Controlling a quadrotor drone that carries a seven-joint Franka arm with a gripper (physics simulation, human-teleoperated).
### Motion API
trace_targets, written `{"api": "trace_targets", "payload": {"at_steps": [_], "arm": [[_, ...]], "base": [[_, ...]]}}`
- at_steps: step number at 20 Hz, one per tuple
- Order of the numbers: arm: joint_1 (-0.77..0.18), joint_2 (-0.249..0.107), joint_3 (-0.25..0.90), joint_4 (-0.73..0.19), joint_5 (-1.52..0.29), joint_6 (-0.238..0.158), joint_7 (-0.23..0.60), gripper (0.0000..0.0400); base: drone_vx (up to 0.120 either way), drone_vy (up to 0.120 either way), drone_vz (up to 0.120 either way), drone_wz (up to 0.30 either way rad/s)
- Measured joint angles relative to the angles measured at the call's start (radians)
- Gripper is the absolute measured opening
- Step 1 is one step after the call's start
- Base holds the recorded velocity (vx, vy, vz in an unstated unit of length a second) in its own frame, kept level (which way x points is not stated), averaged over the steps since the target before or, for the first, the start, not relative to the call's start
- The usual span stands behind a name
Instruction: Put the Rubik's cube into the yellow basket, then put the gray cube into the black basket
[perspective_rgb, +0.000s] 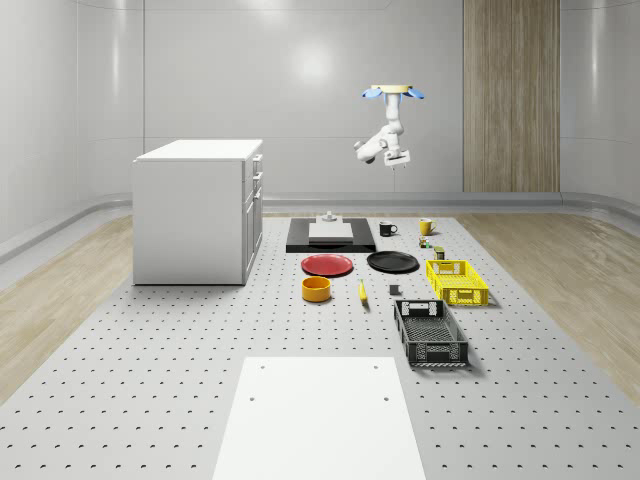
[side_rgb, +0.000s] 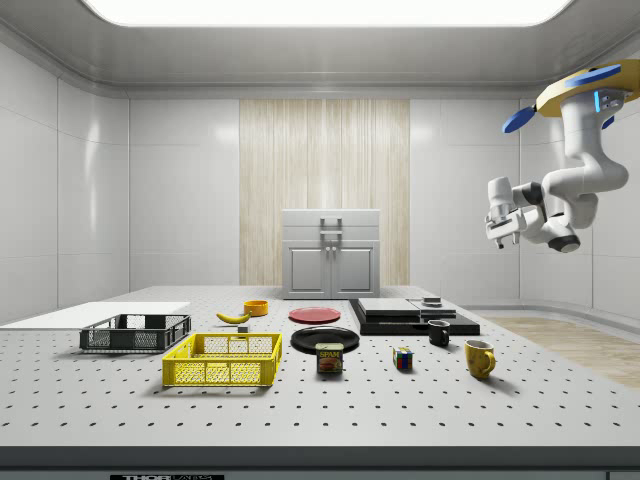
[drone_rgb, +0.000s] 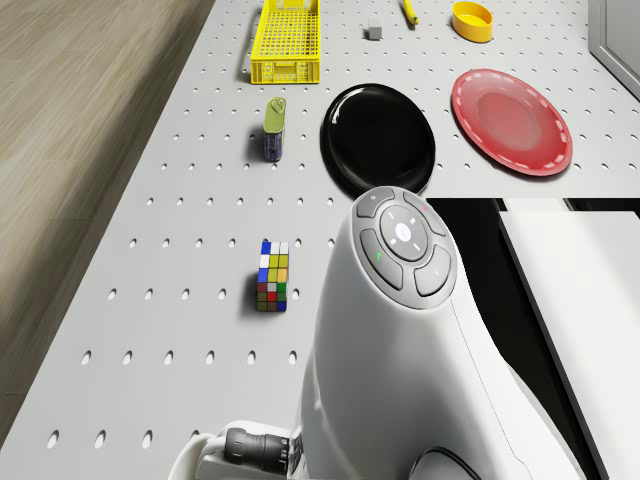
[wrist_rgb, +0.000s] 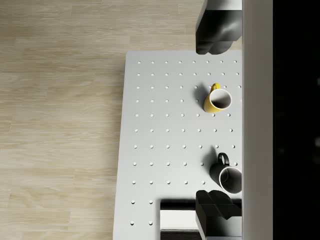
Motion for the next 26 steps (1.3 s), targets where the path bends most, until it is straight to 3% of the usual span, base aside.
{"api": "trace_targets", "payload": {"at_steps": [4,9,26], "arm": [[-0.075,-0.034,0.036,-0.01,-0.031,-0.024,0.049,0.04],[-0.124,-0.069,0.062,-0.012,-0.038,-0.026,0.084,0.04],[-0.182,-0.163,0.104,-0.008,0.0,0.038,0.132,0.04]], "base": [[0.12,0.01,-0.08,0.0],[0.12,0.12,0.0,0.0],[0.12,0.12,0.0,0.0]]}}
